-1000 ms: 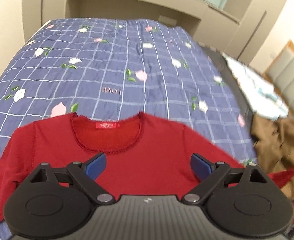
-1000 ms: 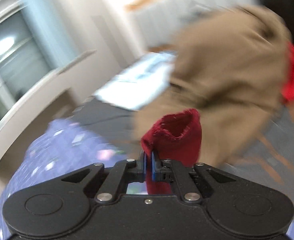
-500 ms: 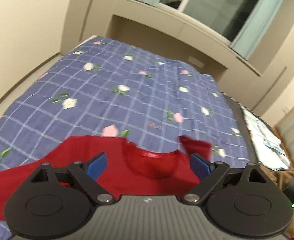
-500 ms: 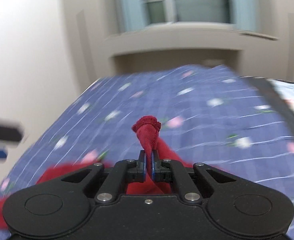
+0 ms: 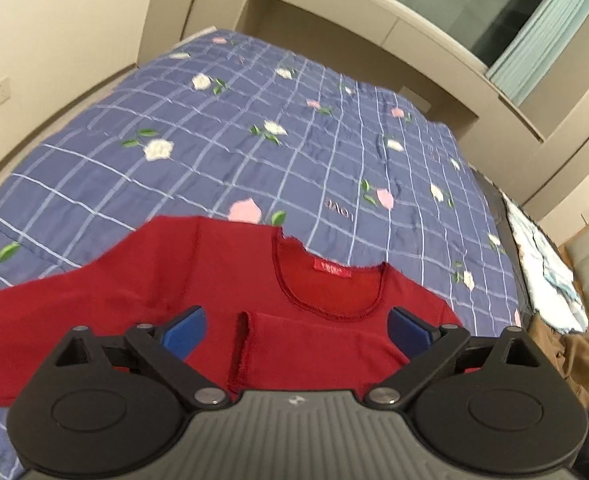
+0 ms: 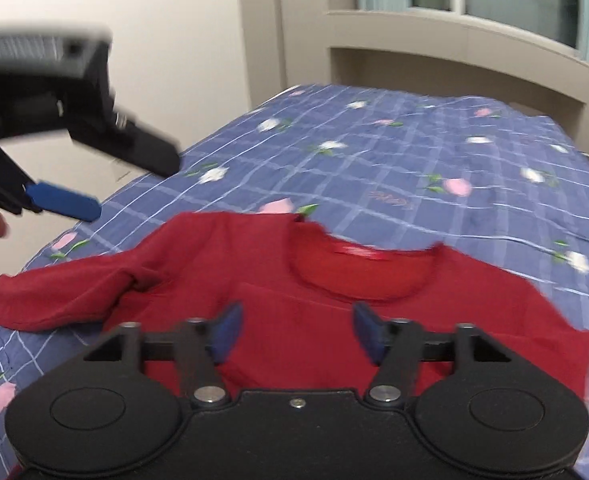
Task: Fold small clothes
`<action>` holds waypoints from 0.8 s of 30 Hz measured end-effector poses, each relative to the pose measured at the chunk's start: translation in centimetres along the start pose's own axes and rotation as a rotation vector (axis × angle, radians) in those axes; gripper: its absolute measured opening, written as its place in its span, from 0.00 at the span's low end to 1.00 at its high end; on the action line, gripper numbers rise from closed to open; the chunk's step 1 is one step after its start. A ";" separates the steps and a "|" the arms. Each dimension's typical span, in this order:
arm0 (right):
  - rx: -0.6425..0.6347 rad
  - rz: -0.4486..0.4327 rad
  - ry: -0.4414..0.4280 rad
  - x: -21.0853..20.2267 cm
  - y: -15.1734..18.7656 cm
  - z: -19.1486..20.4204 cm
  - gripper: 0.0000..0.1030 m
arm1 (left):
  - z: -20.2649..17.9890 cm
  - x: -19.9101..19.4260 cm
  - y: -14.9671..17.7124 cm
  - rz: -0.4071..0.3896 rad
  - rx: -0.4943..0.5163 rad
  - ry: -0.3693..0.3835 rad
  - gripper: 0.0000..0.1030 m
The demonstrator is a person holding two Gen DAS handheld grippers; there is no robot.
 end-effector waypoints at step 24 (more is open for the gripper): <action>0.631 0.105 0.083 1.3 6.0 -23.5 0.12 | 0.9 9.3 1.1 0.186 0.033 -0.240 0.04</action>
Point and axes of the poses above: each gripper's, at about its wrist camera, not at the fingertips, and x roughly the way its jaws point, z to its left, y to its underside, the point moved 8 cm from there along x, roughly the way its jaws point, and after that the axes turned 13 degrees about z, right-handed, at the moved point
